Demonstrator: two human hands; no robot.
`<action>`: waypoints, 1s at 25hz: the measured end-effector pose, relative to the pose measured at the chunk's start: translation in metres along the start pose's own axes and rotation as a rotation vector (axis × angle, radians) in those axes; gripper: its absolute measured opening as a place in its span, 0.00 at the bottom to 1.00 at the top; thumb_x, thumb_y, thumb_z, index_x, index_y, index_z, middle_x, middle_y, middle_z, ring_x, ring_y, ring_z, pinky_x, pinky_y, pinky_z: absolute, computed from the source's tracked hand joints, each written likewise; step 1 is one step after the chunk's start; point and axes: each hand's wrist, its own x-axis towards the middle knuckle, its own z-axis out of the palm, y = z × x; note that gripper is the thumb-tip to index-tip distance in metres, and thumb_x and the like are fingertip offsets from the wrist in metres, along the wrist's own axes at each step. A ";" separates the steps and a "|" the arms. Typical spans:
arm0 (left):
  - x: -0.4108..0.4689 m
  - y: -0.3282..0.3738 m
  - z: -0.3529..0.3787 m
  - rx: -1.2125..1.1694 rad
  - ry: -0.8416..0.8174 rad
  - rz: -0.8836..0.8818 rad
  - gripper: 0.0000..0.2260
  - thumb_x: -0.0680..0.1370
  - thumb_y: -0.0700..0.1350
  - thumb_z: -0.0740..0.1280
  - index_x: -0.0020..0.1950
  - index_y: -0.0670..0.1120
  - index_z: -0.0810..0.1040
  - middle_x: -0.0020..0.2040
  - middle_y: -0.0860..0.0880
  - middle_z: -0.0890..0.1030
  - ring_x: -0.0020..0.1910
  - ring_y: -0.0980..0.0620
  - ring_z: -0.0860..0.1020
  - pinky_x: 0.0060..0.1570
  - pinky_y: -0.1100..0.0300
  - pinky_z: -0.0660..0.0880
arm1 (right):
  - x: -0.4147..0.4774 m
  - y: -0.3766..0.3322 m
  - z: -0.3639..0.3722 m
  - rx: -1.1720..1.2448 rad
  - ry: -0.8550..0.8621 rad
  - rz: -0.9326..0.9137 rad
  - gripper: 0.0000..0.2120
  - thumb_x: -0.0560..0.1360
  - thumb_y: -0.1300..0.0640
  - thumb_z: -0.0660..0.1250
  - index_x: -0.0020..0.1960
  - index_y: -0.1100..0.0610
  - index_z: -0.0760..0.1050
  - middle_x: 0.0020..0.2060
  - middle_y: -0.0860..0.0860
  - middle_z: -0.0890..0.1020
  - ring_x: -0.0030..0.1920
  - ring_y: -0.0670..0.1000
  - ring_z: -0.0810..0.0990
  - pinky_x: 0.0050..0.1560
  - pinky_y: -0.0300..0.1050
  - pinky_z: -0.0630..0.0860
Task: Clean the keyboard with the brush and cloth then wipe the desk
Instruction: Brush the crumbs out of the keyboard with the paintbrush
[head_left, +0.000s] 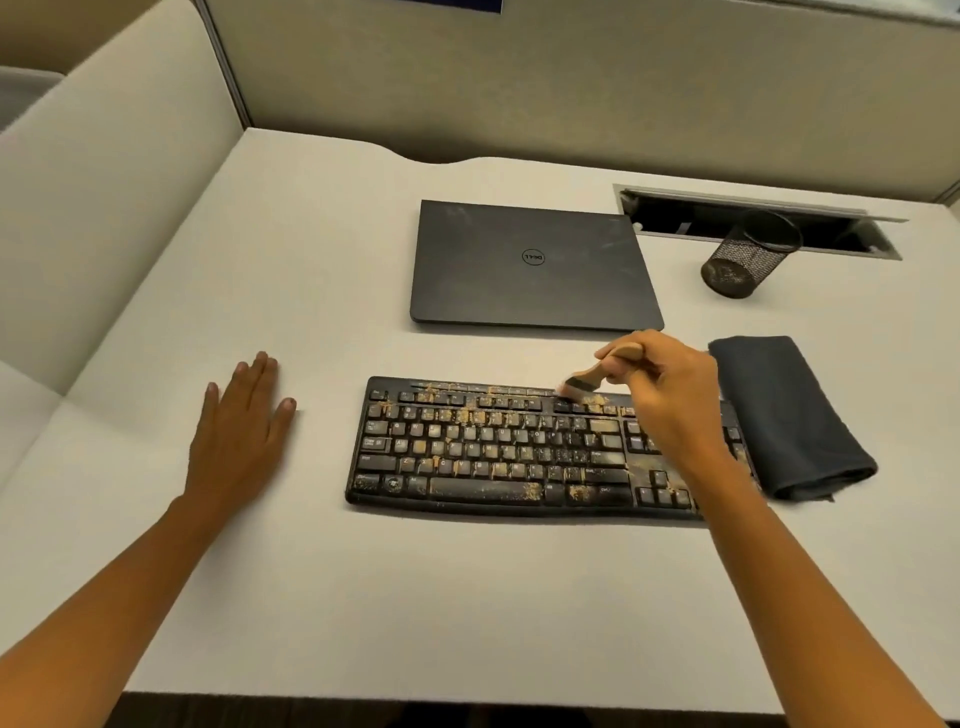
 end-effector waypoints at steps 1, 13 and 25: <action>0.002 0.000 0.002 0.014 -0.002 0.003 0.30 0.80 0.56 0.47 0.78 0.41 0.61 0.78 0.44 0.61 0.77 0.43 0.58 0.74 0.48 0.49 | 0.000 0.001 0.000 -0.002 0.007 0.017 0.04 0.76 0.66 0.67 0.47 0.61 0.80 0.42 0.52 0.84 0.42 0.45 0.82 0.44 0.46 0.81; 0.004 -0.003 0.007 0.007 0.041 -0.005 0.29 0.81 0.57 0.44 0.79 0.44 0.59 0.79 0.48 0.59 0.78 0.48 0.57 0.72 0.66 0.36 | 0.011 -0.055 0.096 0.156 -0.064 -0.125 0.07 0.74 0.69 0.65 0.47 0.62 0.80 0.42 0.52 0.83 0.42 0.47 0.82 0.41 0.38 0.80; 0.005 -0.004 0.007 0.031 0.035 -0.009 0.29 0.81 0.56 0.44 0.79 0.44 0.59 0.79 0.49 0.60 0.78 0.50 0.57 0.73 0.63 0.39 | 0.010 -0.014 0.050 0.214 0.027 0.056 0.05 0.75 0.66 0.67 0.47 0.58 0.80 0.43 0.49 0.83 0.44 0.52 0.82 0.43 0.55 0.81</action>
